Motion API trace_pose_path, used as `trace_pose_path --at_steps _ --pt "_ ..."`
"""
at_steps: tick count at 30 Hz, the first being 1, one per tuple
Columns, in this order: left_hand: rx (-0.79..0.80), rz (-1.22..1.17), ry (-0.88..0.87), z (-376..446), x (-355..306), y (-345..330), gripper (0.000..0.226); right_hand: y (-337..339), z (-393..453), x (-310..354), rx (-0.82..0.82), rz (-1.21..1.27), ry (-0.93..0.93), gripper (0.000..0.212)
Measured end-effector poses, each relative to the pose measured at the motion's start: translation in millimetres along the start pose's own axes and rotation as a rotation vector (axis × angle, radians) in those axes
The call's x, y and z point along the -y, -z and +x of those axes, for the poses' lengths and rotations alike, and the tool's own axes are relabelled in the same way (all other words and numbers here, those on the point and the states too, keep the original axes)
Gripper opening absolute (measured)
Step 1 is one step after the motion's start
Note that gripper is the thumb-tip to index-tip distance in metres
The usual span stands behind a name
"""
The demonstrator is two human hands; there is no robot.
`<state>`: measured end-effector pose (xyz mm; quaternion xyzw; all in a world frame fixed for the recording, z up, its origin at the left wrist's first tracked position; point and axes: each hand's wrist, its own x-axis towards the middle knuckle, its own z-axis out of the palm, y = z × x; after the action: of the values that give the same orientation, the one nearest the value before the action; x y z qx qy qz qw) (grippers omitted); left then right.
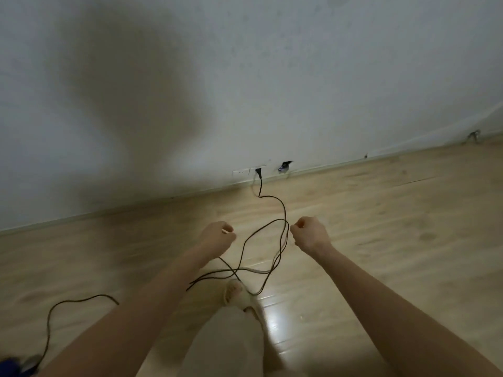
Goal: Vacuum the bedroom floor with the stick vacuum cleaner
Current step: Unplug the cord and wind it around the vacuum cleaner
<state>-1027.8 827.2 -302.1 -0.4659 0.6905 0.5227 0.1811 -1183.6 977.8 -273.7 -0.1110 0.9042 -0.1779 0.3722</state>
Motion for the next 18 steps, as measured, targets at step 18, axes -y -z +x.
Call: trace_pose_path --at_steps 18 --pt "-0.12 -0.167 -0.014 408.1 73.2 -133.2 0.047 -169.6 431.1 -15.5 0.052 -0.043 0.222 0.041"
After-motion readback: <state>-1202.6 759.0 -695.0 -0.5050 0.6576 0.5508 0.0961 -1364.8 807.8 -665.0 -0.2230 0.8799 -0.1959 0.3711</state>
